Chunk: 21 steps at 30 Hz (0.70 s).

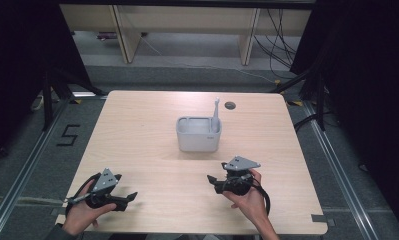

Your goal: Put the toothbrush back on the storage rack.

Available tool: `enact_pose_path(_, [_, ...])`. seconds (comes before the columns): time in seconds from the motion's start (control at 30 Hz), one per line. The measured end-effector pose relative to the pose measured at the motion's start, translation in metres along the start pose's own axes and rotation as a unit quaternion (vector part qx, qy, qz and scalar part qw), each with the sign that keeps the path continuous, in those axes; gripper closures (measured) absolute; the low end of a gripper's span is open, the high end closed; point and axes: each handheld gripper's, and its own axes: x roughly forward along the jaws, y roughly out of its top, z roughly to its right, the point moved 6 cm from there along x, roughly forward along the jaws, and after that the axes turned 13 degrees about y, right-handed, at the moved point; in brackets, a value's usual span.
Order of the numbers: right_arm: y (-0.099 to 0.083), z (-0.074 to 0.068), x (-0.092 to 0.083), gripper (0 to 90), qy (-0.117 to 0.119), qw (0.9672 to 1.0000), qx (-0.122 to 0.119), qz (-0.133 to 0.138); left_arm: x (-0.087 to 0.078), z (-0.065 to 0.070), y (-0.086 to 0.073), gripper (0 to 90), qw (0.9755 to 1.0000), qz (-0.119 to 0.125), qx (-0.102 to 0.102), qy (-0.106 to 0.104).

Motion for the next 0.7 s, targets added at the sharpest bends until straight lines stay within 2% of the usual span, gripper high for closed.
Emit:
enact_pose_path(0.03, [-0.001,-0.002,0.000,31.1,0.002,1.0000,0.006,-0.003,0.000,0.000,0.000,15.2,1.0000,0.000,0.000,0.000])
enact_pose_path(0.17, [-0.004,-0.003,-0.001,30.2,0.006,1.0000,-0.001,-0.005,0.001,0.000,0.000,15.2,1.0000,0.003,-0.001,-0.002])
enact_pose_path(0.2, [-0.006,-0.004,-0.001,30.1,0.009,0.9999,0.006,-0.007,0.000,-0.002,-0.001,15.2,0.9999,-0.006,0.010,0.004])
enact_pose_path(0.23, [-0.006,-0.004,-0.002,29.7,0.005,1.0000,-0.003,-0.006,0.000,-0.002,-0.001,15.2,0.9999,-0.007,0.012,0.004])
enact_pose_path(0.27, [-0.007,-0.006,-0.002,29.2,0.006,0.9999,0.013,-0.005,0.000,-0.002,-0.001,15.2,0.9999,-0.006,0.010,0.004])
enact_pose_path(0.3, [-0.007,-0.005,-0.003,29.0,0.006,1.0000,0.001,-0.005,0.000,-0.001,-0.001,15.2,1.0000,-0.004,0.005,0.002])
enact_pose_path(0.33, [-0.009,-0.006,-0.003,28.9,0.007,0.9999,0.007,-0.009,0.000,-0.001,-0.001,15.2,1.0000,-0.004,0.005,0.002])
enact_pose_path(0.37, [-0.010,-0.006,-0.004,28.6,0.007,0.9999,0.001,-0.009,0.000,-0.001,-0.001,15.2,1.0000,-0.004,0.005,0.002])
enact_pose_path(0.4, [-0.011,-0.007,-0.004,28.4,0.005,0.9999,0.010,-0.009,0.000,-0.002,-0.001,15.1,0.9999,-0.006,0.009,0.004])
enact_pose_path(0.47, [-0.013,-0.008,-0.004,27.5,0.011,0.9999,0.005,-0.011,0.000,-0.002,-0.001,15.2,0.9999,-0.007,0.011,0.004])
enact_pose_path(0.53, [-0.015,-0.008,-0.005,26.4,0.010,0.9999,0.002,-0.012,0.000,-0.001,-0.001,15.1,1.0000,-0.004,0.004,0.002])
enact_pose_path(0.6, [-0.018,-0.010,-0.005,25.6,0.013,0.9998,0.011,-0.015,0.000,-0.001,-0.001,15.2,1.0000,-0.004,0.005,0.002])
enact_pose_path(0.67, [-0.020,-0.009,-0.006,25.1,0.014,0.9997,0.008,-0.019,0.000,-0.002,-0.001,15.2,0.9999,-0.007,0.010,0.004])
enact_pose_path(0.7, [-0.022,-0.010,-0.007,24.9,0.013,0.9995,0.020,-0.020,0.000,-0.001,-0.001,15.1,1.0000,-0.004,0.005,0.002])
